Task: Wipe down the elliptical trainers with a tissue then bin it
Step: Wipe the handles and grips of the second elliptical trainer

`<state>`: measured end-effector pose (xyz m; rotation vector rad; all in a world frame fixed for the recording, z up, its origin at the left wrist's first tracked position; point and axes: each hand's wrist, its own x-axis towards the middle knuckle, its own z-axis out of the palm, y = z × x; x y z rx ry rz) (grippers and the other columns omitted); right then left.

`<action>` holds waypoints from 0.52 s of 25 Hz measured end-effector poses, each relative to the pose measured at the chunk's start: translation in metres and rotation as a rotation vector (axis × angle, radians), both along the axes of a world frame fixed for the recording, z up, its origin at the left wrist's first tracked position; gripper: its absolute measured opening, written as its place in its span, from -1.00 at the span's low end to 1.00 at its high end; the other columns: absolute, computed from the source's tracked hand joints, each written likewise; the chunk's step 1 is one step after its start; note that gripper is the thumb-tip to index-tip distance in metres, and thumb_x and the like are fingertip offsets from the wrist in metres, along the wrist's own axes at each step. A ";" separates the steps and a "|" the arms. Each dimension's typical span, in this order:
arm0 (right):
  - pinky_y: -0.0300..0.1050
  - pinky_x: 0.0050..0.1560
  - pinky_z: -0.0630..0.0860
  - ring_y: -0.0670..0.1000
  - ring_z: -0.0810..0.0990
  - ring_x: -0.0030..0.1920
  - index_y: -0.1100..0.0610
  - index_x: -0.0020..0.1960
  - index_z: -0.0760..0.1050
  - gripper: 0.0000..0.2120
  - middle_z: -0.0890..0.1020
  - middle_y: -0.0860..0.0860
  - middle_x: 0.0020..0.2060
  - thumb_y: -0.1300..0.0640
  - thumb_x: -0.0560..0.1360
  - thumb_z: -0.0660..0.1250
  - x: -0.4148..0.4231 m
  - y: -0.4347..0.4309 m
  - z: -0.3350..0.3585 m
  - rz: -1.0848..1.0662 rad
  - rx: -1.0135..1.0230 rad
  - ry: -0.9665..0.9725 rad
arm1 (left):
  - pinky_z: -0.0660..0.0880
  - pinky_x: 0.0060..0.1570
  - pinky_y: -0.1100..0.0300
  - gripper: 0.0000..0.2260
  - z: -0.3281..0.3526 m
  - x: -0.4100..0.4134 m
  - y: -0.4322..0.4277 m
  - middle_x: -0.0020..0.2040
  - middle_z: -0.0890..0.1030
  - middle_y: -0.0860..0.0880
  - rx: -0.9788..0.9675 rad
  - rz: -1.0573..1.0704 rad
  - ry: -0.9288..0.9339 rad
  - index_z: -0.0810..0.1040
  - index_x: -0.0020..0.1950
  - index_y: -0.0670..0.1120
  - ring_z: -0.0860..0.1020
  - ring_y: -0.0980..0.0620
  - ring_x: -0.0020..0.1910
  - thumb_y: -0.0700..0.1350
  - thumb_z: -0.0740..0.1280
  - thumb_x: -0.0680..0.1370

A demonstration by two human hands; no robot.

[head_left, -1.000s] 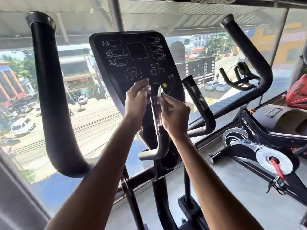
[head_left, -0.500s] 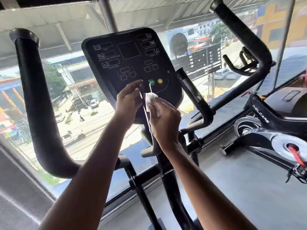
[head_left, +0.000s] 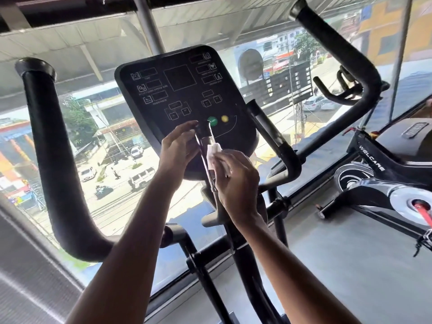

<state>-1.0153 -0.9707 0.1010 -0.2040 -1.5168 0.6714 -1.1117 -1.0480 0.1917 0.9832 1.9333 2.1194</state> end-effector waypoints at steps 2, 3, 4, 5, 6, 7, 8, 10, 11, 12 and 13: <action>-0.12 -0.04 0.64 -0.15 0.69 -0.10 0.20 0.02 0.70 -0.89 0.74 -0.02 -0.10 0.17 0.54 0.47 -0.001 0.016 0.003 0.150 -0.233 0.016 | 0.60 0.21 -0.09 -0.74 -0.004 0.000 0.001 0.16 0.69 -0.17 0.012 -0.001 0.059 0.65 0.27 -0.11 0.66 -0.16 0.12 -0.25 0.28 0.63; -0.06 -0.02 0.65 -0.16 0.70 -0.11 0.19 0.05 0.71 -0.87 0.75 -0.03 -0.10 0.16 0.54 0.46 -0.004 0.023 0.006 0.248 -0.322 -0.025 | 0.60 0.23 -0.10 -0.74 -0.006 0.000 0.002 0.20 0.68 -0.20 0.018 -0.003 0.077 0.63 0.30 -0.14 0.66 -0.19 0.15 -0.24 0.30 0.63; -0.01 0.01 0.66 -0.17 0.71 -0.11 0.18 0.07 0.70 -0.85 0.76 -0.04 -0.10 0.15 0.55 0.45 -0.003 0.025 0.010 0.322 -0.376 -0.076 | 0.60 0.23 -0.10 -0.72 -0.008 0.002 0.002 0.23 0.67 -0.21 0.029 0.003 0.075 0.61 0.35 -0.15 0.66 -0.21 0.19 -0.23 0.32 0.64; 0.00 0.05 0.66 -0.18 0.72 -0.10 0.17 0.10 0.70 -0.83 0.76 -0.05 -0.09 0.13 0.56 0.44 -0.001 0.023 0.009 0.361 -0.396 -0.107 | 0.60 0.24 -0.09 -0.70 -0.011 0.003 0.002 0.25 0.67 -0.20 0.041 0.021 0.063 0.58 0.38 -0.16 0.65 -0.22 0.22 -0.23 0.33 0.64; -0.06 0.07 0.66 -0.21 0.71 -0.08 0.17 0.12 0.70 -0.81 0.75 -0.06 -0.08 0.12 0.56 0.44 0.003 0.019 0.005 0.350 -0.386 -0.117 | 0.60 0.24 -0.07 -0.68 -0.017 0.004 0.001 0.26 0.67 -0.19 0.051 0.044 0.050 0.57 0.40 -0.16 0.65 -0.22 0.24 -0.24 0.34 0.64; -0.16 0.06 0.64 -0.24 0.70 -0.06 0.17 0.12 0.70 -0.80 0.75 -0.07 -0.07 0.10 0.56 0.44 0.007 0.015 -0.002 0.337 -0.371 -0.118 | 0.61 0.23 -0.05 -0.68 -0.023 0.005 -0.001 0.24 0.68 -0.19 0.057 0.059 0.043 0.57 0.39 -0.16 0.66 -0.21 0.22 -0.25 0.34 0.63; -0.25 -0.01 0.62 -0.27 0.68 -0.10 0.16 0.08 0.71 -0.81 0.75 -0.09 -0.10 0.07 0.56 0.44 0.012 0.013 -0.008 0.319 -0.354 -0.123 | 0.62 0.19 -0.02 -0.70 -0.030 0.009 -0.004 0.21 0.69 -0.20 0.055 0.059 0.046 0.60 0.36 -0.16 0.68 -0.20 0.17 -0.28 0.32 0.62; -0.25 -0.20 0.50 -0.28 0.59 -0.31 0.11 -0.13 0.70 -0.77 0.68 -0.17 -0.34 0.02 0.60 0.38 0.012 0.017 -0.011 0.319 -0.336 -0.181 | 0.62 0.09 0.05 -0.76 -0.047 0.020 -0.010 0.07 0.69 -0.22 0.020 0.018 0.039 0.65 0.23 -0.18 0.66 -0.17 0.02 -0.32 0.27 0.63; -0.22 -0.22 0.46 -0.26 0.55 -0.36 0.08 -0.21 0.66 -0.73 0.65 -0.16 -0.39 0.03 0.62 0.35 0.010 0.019 -0.009 0.322 -0.319 -0.205 | 0.60 0.08 0.08 -0.78 -0.056 0.027 -0.013 0.00 0.67 -0.22 0.011 0.011 -0.006 0.67 0.17 -0.19 0.63 -0.16 -0.01 -0.32 0.26 0.63; -0.24 -0.18 0.49 -0.25 0.59 -0.31 0.10 -0.17 0.67 -0.76 0.69 -0.14 -0.33 0.06 0.62 0.35 0.011 0.018 -0.006 0.294 -0.287 -0.198 | 0.59 0.10 0.09 -0.80 -0.062 0.033 -0.016 -0.04 0.65 -0.21 0.027 0.005 -0.077 0.68 0.13 -0.17 0.61 -0.13 -0.02 -0.31 0.27 0.64; -0.32 -0.08 0.54 -0.25 0.65 -0.16 0.17 -0.02 0.71 -0.82 0.75 -0.06 -0.16 0.12 0.61 0.37 0.010 0.014 -0.005 0.257 -0.241 -0.165 | 0.57 0.12 0.09 -0.81 -0.068 0.037 -0.019 -0.06 0.66 -0.18 0.055 0.001 -0.150 0.68 0.12 -0.15 0.62 -0.10 -0.03 -0.30 0.28 0.64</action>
